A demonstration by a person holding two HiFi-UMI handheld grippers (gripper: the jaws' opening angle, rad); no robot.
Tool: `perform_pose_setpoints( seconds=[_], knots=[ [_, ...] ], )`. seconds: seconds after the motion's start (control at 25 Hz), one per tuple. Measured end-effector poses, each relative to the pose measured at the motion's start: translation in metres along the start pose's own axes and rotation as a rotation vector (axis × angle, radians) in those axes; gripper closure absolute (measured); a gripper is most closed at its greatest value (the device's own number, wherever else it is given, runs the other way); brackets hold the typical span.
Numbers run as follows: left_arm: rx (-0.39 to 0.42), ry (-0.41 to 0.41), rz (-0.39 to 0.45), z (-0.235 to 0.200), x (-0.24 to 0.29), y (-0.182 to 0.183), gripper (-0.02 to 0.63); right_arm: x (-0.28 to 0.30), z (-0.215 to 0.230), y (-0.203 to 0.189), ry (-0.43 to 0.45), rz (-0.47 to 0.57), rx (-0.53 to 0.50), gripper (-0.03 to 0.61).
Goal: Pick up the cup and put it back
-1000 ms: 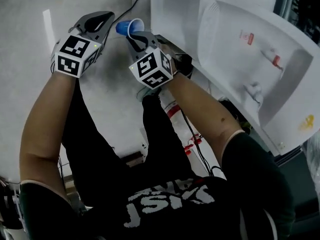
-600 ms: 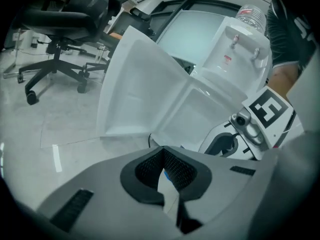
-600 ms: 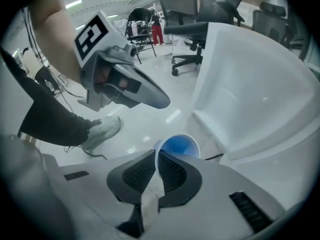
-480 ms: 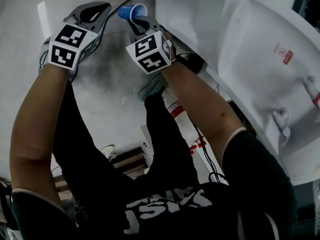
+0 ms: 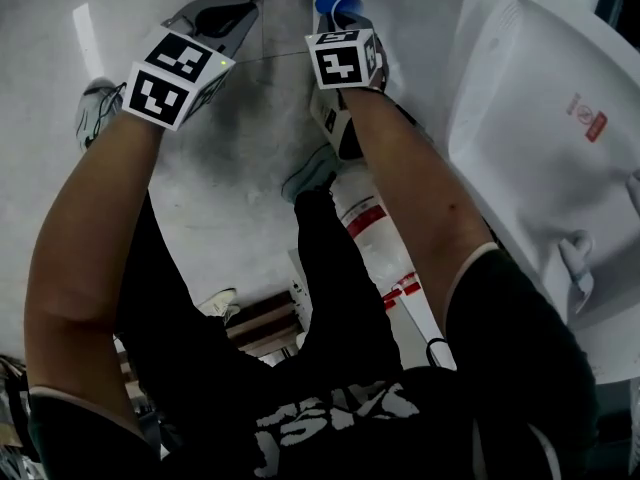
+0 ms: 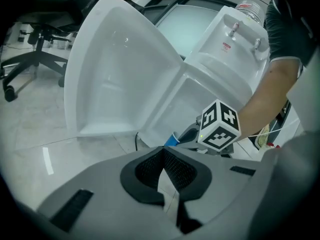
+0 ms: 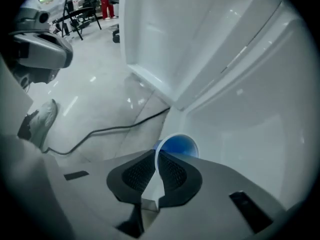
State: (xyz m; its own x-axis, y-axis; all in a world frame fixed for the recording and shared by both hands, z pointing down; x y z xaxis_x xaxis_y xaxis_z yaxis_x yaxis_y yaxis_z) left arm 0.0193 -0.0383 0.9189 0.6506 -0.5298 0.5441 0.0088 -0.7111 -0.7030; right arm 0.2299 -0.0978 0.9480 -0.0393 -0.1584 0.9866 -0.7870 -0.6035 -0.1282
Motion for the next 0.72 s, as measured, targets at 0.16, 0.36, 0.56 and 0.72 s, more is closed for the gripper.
perform_pose_setpoints(
  seconds=[0.16, 0.36, 0.56, 0.72],
  knots=[
    [-0.021, -0.007, 0.001, 0.004, 0.001, -0.001, 0.604, 0.005, 0.023, -0.008, -0.073, -0.038, 0.037, 0.529],
    [-0.022, 0.006, -0.01, 0.002, -0.003, -0.003, 0.606, 0.01, 0.045, -0.01, -0.151, -0.042, 0.118, 0.529],
    [-0.032, 0.011, -0.008, -0.003, -0.003, -0.002, 0.605, 0.011, 0.053, -0.01, -0.192, -0.046, 0.151, 0.529],
    [-0.037, 0.009, 0.001, -0.001, -0.005, -0.001, 0.605, 0.01, 0.055, -0.012, -0.209, -0.058, 0.148, 0.529]
  ],
)
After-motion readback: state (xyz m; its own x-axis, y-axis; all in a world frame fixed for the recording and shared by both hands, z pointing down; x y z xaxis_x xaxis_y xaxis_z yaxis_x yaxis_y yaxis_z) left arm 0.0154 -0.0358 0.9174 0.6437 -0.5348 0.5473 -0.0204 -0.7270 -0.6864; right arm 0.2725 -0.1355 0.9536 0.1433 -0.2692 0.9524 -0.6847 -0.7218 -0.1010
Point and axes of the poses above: the fingertips, and each gripper's own axes: x forward along the fingers, z to its right, y out of its top, the point moved 10 cm from there along -x, backward along the fingers, and after that the axes turned 7 degrees about y, right-handed, at the moved point
